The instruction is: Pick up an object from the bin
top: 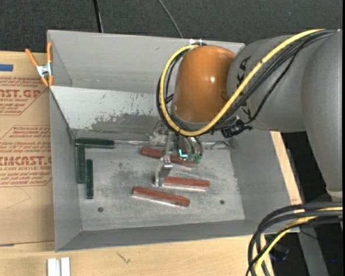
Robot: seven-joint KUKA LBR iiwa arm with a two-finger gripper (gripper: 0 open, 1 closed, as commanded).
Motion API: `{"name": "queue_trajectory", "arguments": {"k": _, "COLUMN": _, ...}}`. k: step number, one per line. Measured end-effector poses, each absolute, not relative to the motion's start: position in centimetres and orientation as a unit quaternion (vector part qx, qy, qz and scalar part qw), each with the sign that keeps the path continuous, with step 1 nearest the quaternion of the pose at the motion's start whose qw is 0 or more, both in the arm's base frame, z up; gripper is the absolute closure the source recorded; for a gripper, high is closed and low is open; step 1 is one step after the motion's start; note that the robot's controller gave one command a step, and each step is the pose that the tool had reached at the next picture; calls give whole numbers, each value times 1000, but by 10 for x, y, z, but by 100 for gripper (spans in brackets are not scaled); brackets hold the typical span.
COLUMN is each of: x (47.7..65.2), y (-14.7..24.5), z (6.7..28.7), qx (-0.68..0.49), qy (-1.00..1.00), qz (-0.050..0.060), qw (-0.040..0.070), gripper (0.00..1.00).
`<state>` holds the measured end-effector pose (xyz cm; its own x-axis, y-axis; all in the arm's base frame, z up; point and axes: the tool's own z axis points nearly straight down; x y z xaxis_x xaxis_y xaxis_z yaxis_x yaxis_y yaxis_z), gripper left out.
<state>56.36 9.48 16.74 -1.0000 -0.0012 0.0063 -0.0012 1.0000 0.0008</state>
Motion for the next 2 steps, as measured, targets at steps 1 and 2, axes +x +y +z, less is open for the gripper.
{"name": "queue_trajectory", "arguments": {"k": 1, "x": 566, "y": 94, "z": 171, "qx": 0, "qy": -1000, "qz": -1, "qw": 0, "gripper": 0}}
{"name": "queue_trajectory", "arguments": {"k": 2, "x": 541, "y": 56, "z": 110, "qx": 50, "qy": -999, "qz": 0, "qw": -2, "gripper": 0}}
